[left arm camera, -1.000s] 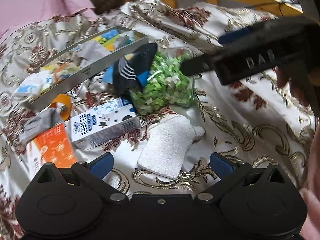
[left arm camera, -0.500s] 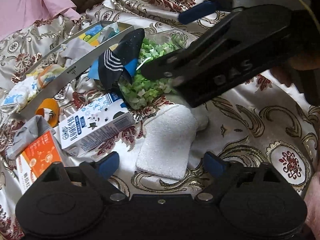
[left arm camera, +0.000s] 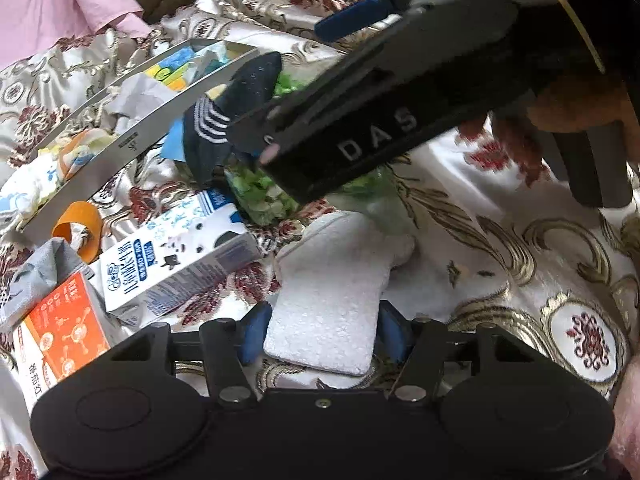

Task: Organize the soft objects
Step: 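Grasp the black-and-blue sock with the right tool while the left tool grasps the white towel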

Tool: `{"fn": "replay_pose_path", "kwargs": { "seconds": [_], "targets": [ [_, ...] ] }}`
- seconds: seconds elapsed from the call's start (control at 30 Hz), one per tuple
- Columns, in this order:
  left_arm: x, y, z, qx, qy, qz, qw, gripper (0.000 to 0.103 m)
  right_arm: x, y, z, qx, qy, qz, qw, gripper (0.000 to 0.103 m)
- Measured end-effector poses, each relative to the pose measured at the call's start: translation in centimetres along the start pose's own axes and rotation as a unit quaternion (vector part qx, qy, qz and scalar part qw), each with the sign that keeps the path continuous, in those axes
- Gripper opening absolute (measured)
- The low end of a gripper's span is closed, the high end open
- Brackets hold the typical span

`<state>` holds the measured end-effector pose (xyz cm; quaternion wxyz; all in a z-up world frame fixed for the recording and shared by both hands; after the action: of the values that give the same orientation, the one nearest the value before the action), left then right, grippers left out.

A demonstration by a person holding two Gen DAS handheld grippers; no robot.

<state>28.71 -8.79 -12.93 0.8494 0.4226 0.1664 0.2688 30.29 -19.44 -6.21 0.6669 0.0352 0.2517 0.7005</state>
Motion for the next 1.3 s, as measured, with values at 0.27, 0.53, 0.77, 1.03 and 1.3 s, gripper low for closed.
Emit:
{"fn": "replay_pose_path", "kwargs": {
  "seconds": [0.27,0.53,0.77,1.03,1.3],
  "targets": [
    [1.9,1.0,0.5,0.0,0.064,0.034,0.9974,0.059,0.0,-1.2,0.2,-0.002,-0.004,0.011,1.0,0.097],
    [2.4,2.1,0.8,0.001,0.111,0.032,0.9934,0.058,0.1,-2.7,0.4,0.004,-0.007,0.01,1.0,0.086],
    [3.0,3.4,0.8,-0.007,0.153,0.038,0.9875,0.058,0.1,-3.1,0.4,0.004,-0.008,0.016,1.0,0.08],
    [2.6,5.7,0.9,-0.056,0.181,0.04,0.9812,0.058,0.1,-2.9,0.6,0.007,-0.01,0.023,1.0,0.067],
    [2.2,7.4,1.3,-0.101,0.182,0.067,0.9758,0.057,0.0,-2.8,0.7,0.012,-0.008,0.018,1.0,0.061]
  ]
}}
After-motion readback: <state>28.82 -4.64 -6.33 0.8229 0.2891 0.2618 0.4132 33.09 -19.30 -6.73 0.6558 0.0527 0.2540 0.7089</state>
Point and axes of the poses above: each gripper's, at about its wrist camera, not at the fingertips, and y roughly against the way its jaws point, x to its left, z to its top, the point moved 1 cm from there along -y, roughly the way its jaws point, and after that the axes turned 13 degrees about -z, right-handed, at the moved point
